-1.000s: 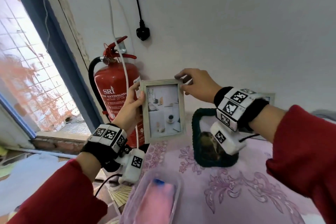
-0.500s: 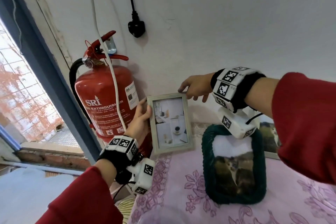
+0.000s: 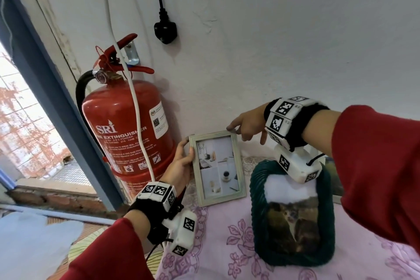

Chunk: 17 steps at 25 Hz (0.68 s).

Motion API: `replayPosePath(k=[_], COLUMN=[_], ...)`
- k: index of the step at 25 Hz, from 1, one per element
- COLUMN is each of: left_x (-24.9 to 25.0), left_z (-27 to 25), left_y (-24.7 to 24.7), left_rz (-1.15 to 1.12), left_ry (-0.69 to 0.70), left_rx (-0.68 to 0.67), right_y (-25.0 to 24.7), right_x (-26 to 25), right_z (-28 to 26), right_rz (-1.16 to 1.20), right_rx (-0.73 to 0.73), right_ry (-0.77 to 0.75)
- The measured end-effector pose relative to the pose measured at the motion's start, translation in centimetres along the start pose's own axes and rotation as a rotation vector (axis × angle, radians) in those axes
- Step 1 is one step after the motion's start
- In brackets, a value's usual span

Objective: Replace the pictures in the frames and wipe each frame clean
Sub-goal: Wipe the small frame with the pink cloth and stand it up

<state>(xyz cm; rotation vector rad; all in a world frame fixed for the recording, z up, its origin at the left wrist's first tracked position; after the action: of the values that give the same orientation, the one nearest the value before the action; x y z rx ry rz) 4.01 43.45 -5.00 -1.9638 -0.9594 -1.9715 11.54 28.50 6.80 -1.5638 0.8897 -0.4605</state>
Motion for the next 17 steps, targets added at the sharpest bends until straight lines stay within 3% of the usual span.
replayPosePath(k=[4,11,14,17], left_x=[0.5,2.5,4.3,7.3], left_z=[-0.4,-1.3,-2.2,-3.7], left_y=[0.3,-0.1,-0.3,0.3], left_rz=[0.131,0.364,0.433,0.519], left_ry=[0.001,0.068,0.104,0.196], left_rx=[0.025,0.173,0.238,0.216], right_y=[-0.5,-1.0,-2.7,-5.4], right_x=[-0.3,-0.5,-0.9,-1.5], right_z=[0.2,-1.3,-2.2,-4.0], right_rz=[0.031,-0.034,-0.022,0.036], right_rx=[0.109,0.062,0.158,0.307], right_ry=[-0.035,-0.038,-0.085,-0.145])
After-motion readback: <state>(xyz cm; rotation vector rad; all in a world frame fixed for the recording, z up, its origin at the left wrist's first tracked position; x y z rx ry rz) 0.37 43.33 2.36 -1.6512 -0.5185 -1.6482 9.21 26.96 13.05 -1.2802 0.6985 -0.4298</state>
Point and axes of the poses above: each hand's wrist, its own z-axis towards the middle knuckle, its own y-axis out of the palm, x = y × z, the point moved 7 cm from there along z, towards the middle knuckle, and after that the axes turned 14 degrees about x, right-handed, at the moved point
